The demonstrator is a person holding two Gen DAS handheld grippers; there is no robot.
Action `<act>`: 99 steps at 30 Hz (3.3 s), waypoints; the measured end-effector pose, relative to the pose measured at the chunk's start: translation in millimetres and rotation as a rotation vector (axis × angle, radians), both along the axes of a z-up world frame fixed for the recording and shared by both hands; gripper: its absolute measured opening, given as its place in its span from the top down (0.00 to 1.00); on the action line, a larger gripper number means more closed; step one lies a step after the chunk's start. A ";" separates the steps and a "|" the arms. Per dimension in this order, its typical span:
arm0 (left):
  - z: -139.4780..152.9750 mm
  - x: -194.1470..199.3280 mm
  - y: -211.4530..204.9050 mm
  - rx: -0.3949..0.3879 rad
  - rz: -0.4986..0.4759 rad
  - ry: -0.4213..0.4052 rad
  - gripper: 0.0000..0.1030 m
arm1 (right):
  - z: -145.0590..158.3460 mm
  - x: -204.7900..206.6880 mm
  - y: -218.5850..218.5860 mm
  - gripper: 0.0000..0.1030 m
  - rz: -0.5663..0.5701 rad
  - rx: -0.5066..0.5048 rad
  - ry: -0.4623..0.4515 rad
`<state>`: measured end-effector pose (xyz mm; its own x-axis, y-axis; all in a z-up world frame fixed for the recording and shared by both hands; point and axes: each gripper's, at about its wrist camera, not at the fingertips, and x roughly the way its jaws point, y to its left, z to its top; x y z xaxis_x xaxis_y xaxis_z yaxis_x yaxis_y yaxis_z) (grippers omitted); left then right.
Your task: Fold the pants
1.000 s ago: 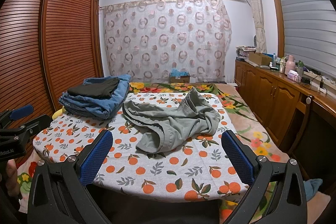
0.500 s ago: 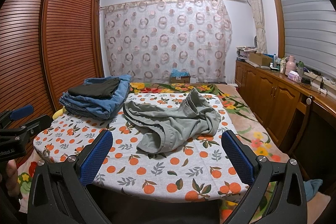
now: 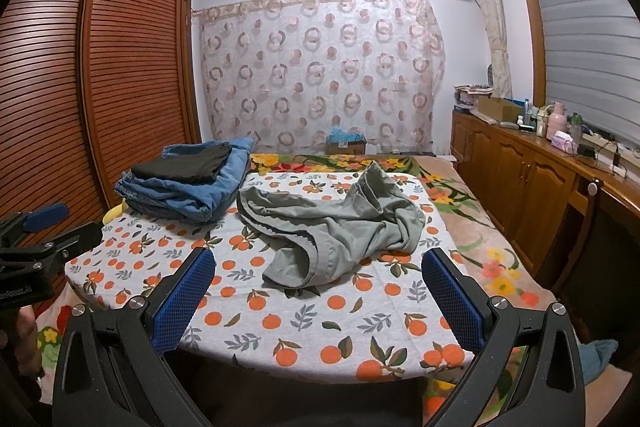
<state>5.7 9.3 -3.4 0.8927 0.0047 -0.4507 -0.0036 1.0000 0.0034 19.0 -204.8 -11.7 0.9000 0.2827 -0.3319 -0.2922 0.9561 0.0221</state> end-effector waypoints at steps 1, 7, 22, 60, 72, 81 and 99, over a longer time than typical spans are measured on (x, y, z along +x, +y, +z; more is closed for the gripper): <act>0.5 -0.8 -0.8 -0.001 -0.001 -0.003 0.09 | -1.5 1.6 0.2 0.00 0.004 -0.001 0.005; -23.7 24.1 4.6 -0.025 -0.027 0.073 0.09 | -12.4 16.7 0.5 0.00 0.024 -0.018 0.038; -53.9 72.1 21.1 -0.009 -0.051 0.132 0.12 | -22.8 56.8 5.1 0.14 0.052 -0.069 0.080; -77.5 157.5 15.6 0.011 -0.143 0.209 0.13 | -18.7 177.0 22.8 0.96 0.192 -0.209 0.337; -61.4 186.3 -10.0 0.030 -0.234 0.192 0.13 | 41.8 128.5 -42.6 0.97 0.077 -0.119 0.160; -71.4 227.3 -28.5 0.197 -0.325 0.244 0.35 | 26.9 130.2 -49.1 0.97 0.036 -0.100 0.205; -70.4 263.0 -46.6 0.277 -0.366 0.318 0.97 | 5.8 101.0 -48.4 0.61 0.019 -0.051 0.328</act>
<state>268.7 -37.4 -73.8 0.6784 -0.1235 -0.7243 0.3884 0.8971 0.2108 120.0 -253.2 -5.8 0.7375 0.2744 -0.6170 -0.2954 0.9527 0.0706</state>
